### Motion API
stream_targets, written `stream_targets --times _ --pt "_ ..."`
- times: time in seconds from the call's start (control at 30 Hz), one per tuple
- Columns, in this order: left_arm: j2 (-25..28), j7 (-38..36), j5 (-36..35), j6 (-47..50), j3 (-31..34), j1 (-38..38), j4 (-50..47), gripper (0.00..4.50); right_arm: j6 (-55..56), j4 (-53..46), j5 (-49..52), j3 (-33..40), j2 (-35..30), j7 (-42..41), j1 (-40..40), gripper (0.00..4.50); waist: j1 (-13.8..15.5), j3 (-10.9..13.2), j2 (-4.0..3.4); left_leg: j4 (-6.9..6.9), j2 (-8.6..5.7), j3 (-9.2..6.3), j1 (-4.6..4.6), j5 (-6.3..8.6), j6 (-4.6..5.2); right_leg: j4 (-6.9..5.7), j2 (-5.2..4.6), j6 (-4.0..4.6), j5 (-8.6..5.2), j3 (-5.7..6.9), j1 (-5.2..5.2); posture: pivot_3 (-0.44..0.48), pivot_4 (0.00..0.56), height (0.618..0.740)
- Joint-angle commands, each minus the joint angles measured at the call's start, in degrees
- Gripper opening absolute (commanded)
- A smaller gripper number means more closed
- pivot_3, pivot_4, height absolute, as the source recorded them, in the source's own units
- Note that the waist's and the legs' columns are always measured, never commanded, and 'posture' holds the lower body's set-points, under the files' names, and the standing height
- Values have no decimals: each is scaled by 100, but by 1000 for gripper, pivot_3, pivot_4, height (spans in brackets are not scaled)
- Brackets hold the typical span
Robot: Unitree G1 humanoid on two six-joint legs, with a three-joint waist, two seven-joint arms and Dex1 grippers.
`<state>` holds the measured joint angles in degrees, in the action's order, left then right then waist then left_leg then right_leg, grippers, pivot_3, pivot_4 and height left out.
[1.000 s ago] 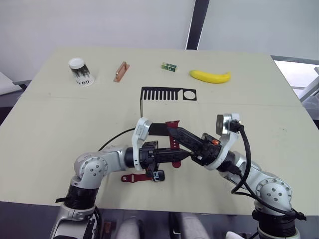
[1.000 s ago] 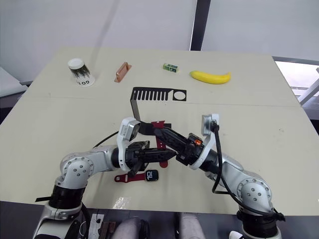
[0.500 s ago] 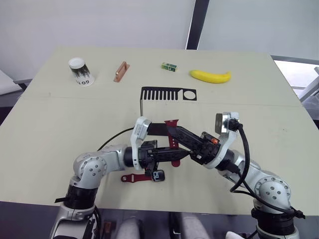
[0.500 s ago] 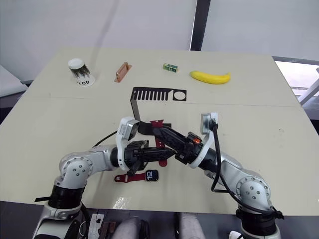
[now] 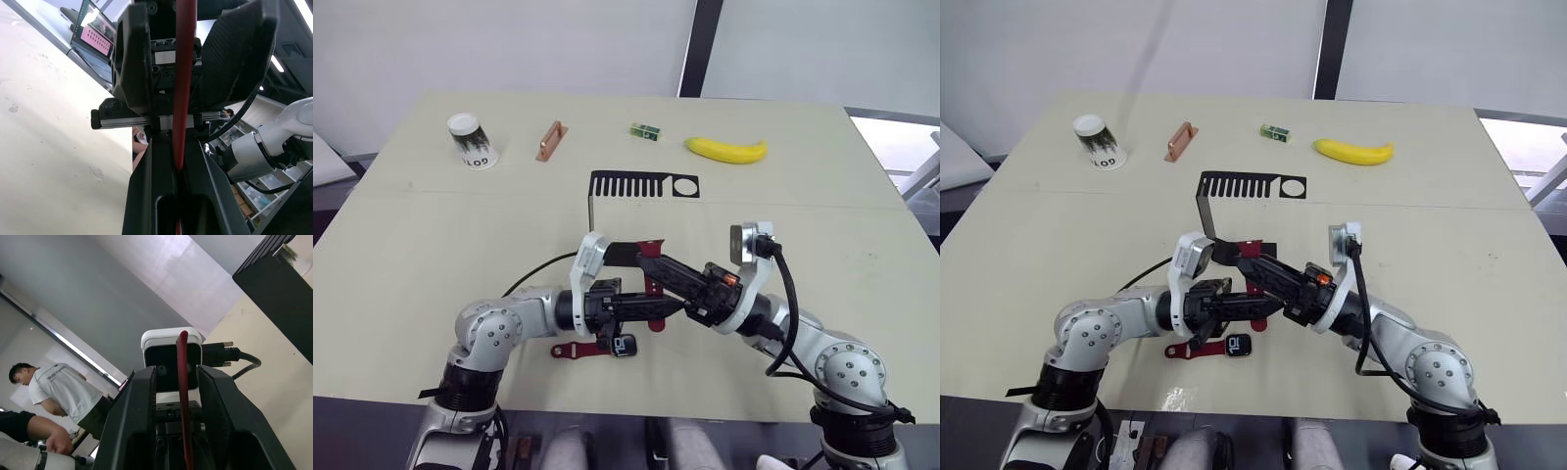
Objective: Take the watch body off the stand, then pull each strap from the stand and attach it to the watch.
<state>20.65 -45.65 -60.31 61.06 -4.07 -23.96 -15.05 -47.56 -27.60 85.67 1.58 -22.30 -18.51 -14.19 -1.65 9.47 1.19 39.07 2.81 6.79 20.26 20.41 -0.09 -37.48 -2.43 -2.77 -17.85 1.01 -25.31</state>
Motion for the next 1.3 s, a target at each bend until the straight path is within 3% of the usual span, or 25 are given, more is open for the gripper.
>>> stream_targets --times 0.03,0.3,1.3 --pt "35 -113 -59 -5 -55 82 -221 0 12 -156 243 147 -86 -244 6 1393 2 0 0 0 0 0 0 0 0 0 0 0 0 0 0 0 150 739" --pt "79 -114 -89 -81 27 172 -253 0 -38 -52 223 236 -392 -640 6 1393 3 0 0 -2 1 -1 1 1 1 2 0 0 0 0 0 0 150 739" --pt "-138 8 -106 -68 -62 107 -252 0 38 78 -294 40 113 -575 -102 1393 2 0 0 -2 0 -2 2 1 1 4 0 0 0 0 0 0 150 739"
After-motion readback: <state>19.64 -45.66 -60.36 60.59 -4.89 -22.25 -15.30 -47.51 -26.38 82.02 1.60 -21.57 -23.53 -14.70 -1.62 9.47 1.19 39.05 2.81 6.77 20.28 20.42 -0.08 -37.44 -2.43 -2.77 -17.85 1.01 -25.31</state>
